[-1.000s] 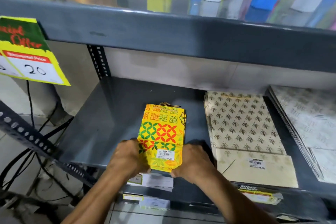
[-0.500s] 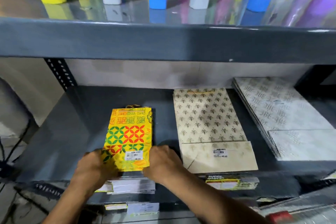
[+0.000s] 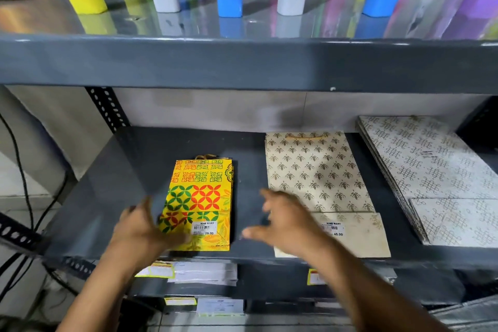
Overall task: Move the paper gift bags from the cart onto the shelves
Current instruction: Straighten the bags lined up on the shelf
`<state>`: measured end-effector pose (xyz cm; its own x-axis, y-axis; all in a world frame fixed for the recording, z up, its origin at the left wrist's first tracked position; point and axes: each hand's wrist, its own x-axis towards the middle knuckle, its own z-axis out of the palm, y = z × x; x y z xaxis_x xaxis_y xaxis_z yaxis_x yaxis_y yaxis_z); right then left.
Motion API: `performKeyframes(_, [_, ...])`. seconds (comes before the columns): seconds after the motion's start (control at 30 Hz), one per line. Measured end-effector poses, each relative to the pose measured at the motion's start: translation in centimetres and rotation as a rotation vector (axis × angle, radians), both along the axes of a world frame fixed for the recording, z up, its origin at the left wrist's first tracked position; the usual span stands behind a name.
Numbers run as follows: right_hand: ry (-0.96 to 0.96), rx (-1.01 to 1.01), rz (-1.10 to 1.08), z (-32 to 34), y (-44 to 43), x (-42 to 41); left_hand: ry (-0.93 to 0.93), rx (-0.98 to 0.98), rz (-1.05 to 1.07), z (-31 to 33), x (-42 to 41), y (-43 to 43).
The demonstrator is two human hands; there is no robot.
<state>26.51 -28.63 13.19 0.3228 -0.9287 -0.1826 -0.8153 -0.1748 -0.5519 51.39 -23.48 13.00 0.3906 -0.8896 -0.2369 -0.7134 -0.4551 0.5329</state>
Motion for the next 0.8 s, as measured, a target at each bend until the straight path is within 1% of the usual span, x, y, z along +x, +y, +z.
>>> performKeyframes(0.03, [-0.013,-0.039,-0.016,0.6,-0.6,-2.4,0.071,-0.118,0.0,0.7,-0.9,0.0])
performKeyframes(0.07, [0.009,-0.056,-0.03,1.1,-0.9,-5.2,0.139,-0.194,-0.027,1.1,-2.5,-0.2])
performKeyframes(0.1, [0.043,-0.05,-0.052,1.5,-1.2,-8.0,0.191,-0.21,-0.068,1.3,-4.7,-0.4])
performKeyframes(0.17, [0.104,0.006,-0.092,1.7,-1.1,-13.5,0.245,-0.13,-0.232,0.5,-10.2,-0.8])
performKeyframes(0.2, [0.14,0.048,-0.102,1.3,-1.0,-15.4,0.226,-0.078,-0.325,-0.3,-12.7,-1.2])
performKeyframes(0.27, [0.246,0.144,-0.105,-0.1,-0.7,-17.1,0.194,0.044,-0.39,-2.1,-16.5,-1.9])
performKeyframes(0.3, [0.306,0.177,-0.102,-0.7,-0.4,-17.9,0.184,0.086,-0.374,-2.8,-18.0,-2.4])
performKeyframes(0.37, [0.325,0.189,-0.127,-2.8,-0.3,-18.9,0.133,0.13,-0.34,-3.8,-19.5,-3.2])
performKeyframes(0.47, [0.2,0.126,-0.212,-4.2,-0.1,-19.7,0.09,0.116,-0.32,-4.2,-20.3,-3.8])
performKeyframes(0.5, [0.187,0.113,-0.237,-4.3,0.1,-19.9,0.078,0.117,-0.321,-4.3,-20.5,-4.0])
performKeyframes(0.57, [0.232,0.07,-0.237,-4.3,0.1,-19.6,0.07,0.123,-0.285,-4.4,-20.0,-4.2])
performKeyframes(0.63, [0.319,0.057,-0.211,-3.9,-0.1,-19.4,0.036,0.123,-0.271,-4.0,-20.3,-4.2])
performKeyframes(0.7, [0.41,0.082,-0.209,-3.5,-0.3,-19.1,0.017,0.129,-0.255,-3.9,-20.5,-4.1])
performKeyframes(0.73, [0.428,0.081,-0.205,-3.3,-0.3,-19.1,0.026,0.15,-0.246,-3.6,-20.6,-3.9])
performKeyframes(0.8, [0.387,0.104,-0.197,-3.4,0.1,-19.3,0.003,0.224,-0.259,-2.9,-20.8,-3.7])
